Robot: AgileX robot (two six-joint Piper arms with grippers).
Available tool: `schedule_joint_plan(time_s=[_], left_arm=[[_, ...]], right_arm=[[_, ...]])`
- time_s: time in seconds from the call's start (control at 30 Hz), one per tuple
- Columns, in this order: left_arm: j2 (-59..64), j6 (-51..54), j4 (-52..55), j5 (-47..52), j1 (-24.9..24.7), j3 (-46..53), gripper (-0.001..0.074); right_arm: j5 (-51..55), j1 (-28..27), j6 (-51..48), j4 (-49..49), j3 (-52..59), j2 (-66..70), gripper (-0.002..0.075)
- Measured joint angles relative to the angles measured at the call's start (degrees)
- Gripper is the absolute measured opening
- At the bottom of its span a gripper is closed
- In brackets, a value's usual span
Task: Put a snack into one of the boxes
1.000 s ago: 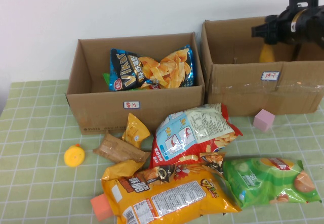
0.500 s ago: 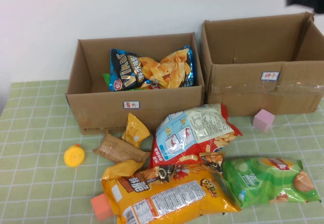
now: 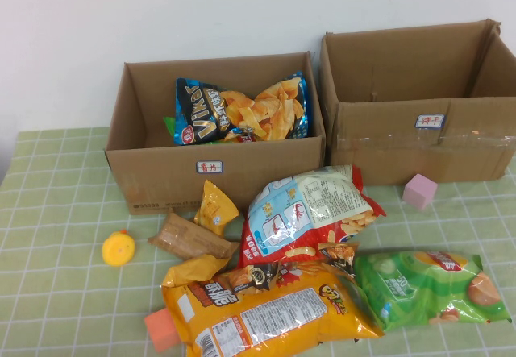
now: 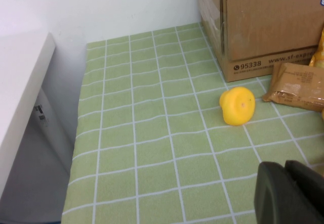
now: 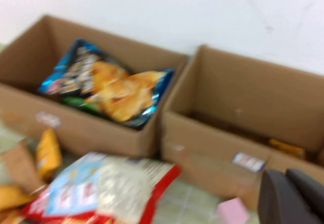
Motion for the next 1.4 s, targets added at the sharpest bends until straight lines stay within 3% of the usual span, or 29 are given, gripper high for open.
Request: schedule_joint_plan(time_s=[0.2, 0.37, 0.57, 0.83, 1.03, 1.17, 1.3, 1.4], left_arm=[[0.0, 0.1, 0.0, 0.0, 0.0, 0.0, -0.0002], [0.0, 0.1, 0.0, 0.0, 0.0, 0.0, -0.0002], [0.0, 0.1, 0.0, 0.0, 0.0, 0.0, -0.0002], [0.0, 0.1, 0.0, 0.0, 0.0, 0.0, -0.0002], [0.0, 0.1, 0.0, 0.0, 0.0, 0.0, -0.0002], [0.0, 0.1, 0.0, 0.0, 0.0, 0.0, -0.0002], [0.0, 0.1, 0.0, 0.0, 0.0, 0.0, -0.0002], [0.0, 0.1, 0.0, 0.0, 0.0, 0.0, -0.0002]], right_arm=[[0.5, 0.0, -9.9, 8.6, 12.8, -13.7, -0.0001], [7.0, 0.0, -14.2, 9.6, 21.7, -25.4, -0.0001], [23.8, 0.0, -12.0, 6.9, 26.8, -39.6, -0.0001], [27.3, 0.0, -5.8, 10.2, 34.0, -50.5, -0.0002], [15.9, 0.0, -4.9, 10.2, 40.6, -55.8, -0.0002], [1.5, 0.0, -4.9, 8.1, 46.1, -56.8, -0.0002], [-15.9, -0.1, -4.3, 0.1, 53.9, -57.5, -0.0002], [-22.2, -1.5, 1.5, -6.4, 58.5, -60.0, -0.0002]])
